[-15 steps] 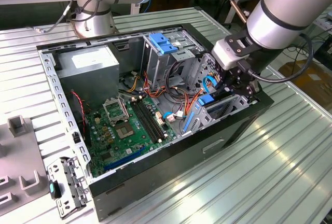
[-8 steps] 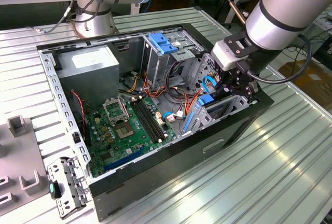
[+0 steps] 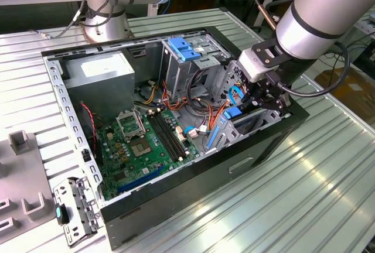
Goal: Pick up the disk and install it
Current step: 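Insert the second disk wire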
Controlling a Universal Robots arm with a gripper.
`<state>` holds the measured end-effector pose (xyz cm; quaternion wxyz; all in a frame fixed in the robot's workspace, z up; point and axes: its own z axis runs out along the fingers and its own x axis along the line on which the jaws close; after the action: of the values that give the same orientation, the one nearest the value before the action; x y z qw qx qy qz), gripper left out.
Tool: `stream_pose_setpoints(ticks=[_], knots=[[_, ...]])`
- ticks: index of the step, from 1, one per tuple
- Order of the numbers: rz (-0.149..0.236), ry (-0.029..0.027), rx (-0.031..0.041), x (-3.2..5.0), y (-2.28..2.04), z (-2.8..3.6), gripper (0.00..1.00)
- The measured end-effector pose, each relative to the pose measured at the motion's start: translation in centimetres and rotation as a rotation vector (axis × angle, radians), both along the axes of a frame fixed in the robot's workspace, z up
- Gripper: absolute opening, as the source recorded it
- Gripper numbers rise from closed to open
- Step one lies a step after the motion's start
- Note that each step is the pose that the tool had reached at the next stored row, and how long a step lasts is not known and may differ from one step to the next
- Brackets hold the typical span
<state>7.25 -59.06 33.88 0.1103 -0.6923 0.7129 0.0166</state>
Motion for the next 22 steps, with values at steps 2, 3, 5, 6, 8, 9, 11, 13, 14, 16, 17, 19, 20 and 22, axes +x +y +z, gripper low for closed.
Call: stream_pose_setpoints(ticks=[2, 3, 5, 6, 8, 9, 11, 13, 14, 16, 17, 19, 20, 22], knots=[[0.000, -0.0002, -0.0005, 0.00, 0.00, 0.24, 0.24], [0.000, -0.0003, -0.0001, 0.00, 0.00, 0.50, 0.24], [0.000, -0.0003, -0.0003, 0.00, 0.00, 1.11, 0.24], [0.000, -0.0004, -0.0003, 0.00, 0.00, 1.32, 0.24], [0.000, -0.0008, -0.0001, 0.00, 0.00, 1.42, 0.24], [0.000, -0.0008, -0.0002, 0.00, 0.00, 1.43, 0.24], [0.000, -0.0008, -0.0003, 0.00, 0.00, 1.44, 0.22], [0.000, -0.0008, -0.0003, 0.00, 0.00, 1.43, 0.11], [0.000, -0.0009, -0.0002, 0.00, 0.00, 1.43, 0.11], [0.000, -0.0009, -0.0003, 0.00, 0.00, 1.44, 0.11], [0.000, -0.0009, -0.0002, 0.00, 0.00, 1.43, 0.11], [0.000, -0.0009, -0.0003, 0.00, 0.00, 1.43, 0.11], [0.000, -0.0010, -0.0003, 0.00, 0.00, 1.43, 0.11], [0.000, -0.0010, -0.0003, 0.00, 0.00, 1.43, 0.11]])
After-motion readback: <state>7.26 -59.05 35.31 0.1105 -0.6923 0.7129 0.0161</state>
